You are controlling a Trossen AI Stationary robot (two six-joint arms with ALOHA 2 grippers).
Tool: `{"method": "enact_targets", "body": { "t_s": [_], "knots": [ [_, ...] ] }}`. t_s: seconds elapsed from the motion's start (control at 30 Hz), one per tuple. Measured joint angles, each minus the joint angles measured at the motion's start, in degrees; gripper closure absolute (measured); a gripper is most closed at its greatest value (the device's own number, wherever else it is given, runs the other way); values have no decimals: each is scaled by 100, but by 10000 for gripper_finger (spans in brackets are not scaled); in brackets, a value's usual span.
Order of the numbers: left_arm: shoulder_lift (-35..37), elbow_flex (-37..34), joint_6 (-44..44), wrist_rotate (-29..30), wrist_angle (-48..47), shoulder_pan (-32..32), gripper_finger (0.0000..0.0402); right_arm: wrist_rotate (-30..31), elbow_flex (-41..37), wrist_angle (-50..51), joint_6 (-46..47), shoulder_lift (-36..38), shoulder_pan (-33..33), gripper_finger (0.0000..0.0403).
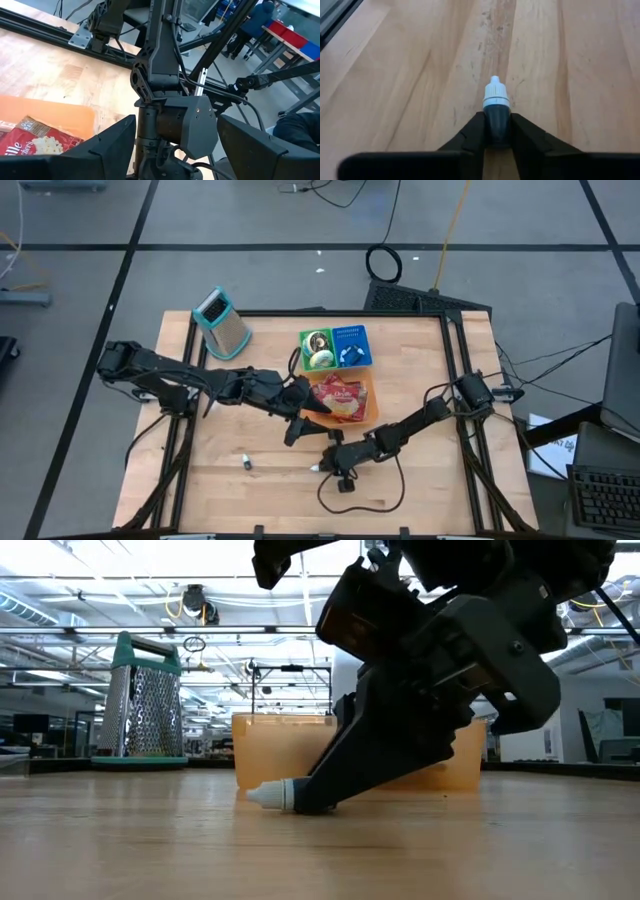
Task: Pick & Place Food Item
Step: Put the black food coloring bottle into the blue bin
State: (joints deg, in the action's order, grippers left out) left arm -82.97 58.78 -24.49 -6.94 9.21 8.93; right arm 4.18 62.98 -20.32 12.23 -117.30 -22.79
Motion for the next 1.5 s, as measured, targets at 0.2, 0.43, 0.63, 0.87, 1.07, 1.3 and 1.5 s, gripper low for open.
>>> {"method": "enact_targets", "body": {
  "t_s": [0.2, 0.43, 0.63, 0.87, 1.07, 1.3, 1.5],
  "knots": [
    [248, -2, 58, 1, -18, 22, 119, 11, -20, 310, -580, 252, -3, 354],
    [898, -2, 605, 212, -383, 262, 119, 794, -3, 1144, -1131, 1331, 138, 332],
    [1308, -2, 942, 978, -1624, 616, 119, 1546, -13, 2075, -1303, 2211, 646, 343],
    [1444, -213, 930, 2002, -2095, 1229, 119, 1558, -11, 2751, -1389, 2588, 1843, 340],
    [1445, -774, 519, 2569, -2101, 1579, 119, 1522, -13, 2966, -1490, 2582, 2999, 345],
    [1443, -1588, -643, 3367, -2115, 1749, 119, 1335, -13, 3168, -1451, 2586, 4011, 342],
    [1441, -2103, -1608, 3657, -2111, 1700, 119, 740, -486, 2598, -1365, 2586, 4508, 345]
  ]
}}
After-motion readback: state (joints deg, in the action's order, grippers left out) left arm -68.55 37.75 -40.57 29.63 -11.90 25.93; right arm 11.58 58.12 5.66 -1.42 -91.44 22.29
